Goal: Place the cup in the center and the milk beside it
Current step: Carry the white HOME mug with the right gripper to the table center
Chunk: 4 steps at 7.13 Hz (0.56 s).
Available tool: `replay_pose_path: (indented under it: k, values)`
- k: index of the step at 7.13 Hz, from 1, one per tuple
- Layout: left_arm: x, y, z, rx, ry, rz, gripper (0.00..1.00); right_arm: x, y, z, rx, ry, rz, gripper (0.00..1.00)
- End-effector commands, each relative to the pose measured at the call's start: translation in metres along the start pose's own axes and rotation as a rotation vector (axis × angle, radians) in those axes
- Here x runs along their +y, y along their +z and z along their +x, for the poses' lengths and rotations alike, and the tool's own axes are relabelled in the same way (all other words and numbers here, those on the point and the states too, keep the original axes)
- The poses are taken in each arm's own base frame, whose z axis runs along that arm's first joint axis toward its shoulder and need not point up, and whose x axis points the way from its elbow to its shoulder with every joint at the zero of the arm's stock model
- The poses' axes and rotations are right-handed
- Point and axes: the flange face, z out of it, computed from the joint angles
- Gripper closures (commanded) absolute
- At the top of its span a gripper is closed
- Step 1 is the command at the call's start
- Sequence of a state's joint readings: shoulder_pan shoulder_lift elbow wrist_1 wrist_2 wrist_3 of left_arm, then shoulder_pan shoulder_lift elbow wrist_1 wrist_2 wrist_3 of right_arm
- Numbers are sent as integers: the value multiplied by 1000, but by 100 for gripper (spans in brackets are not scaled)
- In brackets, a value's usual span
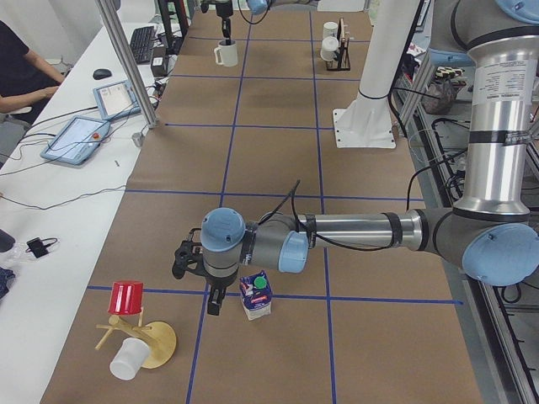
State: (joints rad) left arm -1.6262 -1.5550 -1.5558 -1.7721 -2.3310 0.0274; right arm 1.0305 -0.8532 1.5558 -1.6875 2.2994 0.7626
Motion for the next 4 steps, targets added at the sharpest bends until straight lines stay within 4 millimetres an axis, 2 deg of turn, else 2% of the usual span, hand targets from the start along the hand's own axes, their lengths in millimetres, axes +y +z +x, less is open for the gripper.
replay_pose_path:
  k: [1, 2, 3, 4]
  values:
    - [2, 2, -1, 4, -5, -6, 2, 9, 77, -123, 6, 39, 69, 100]
    - [4, 6, -5, 4, -14, -15, 2, 30, 103, -142, 28, 23, 64, 100]
    - [5, 9, -8, 4, -16, -19, 2, 48, 121, -157, 38, 6, 55, 100]
    - [5, 10, -9, 4, -18, -21, 2, 54, 126, -173, 43, -6, 63, 100]
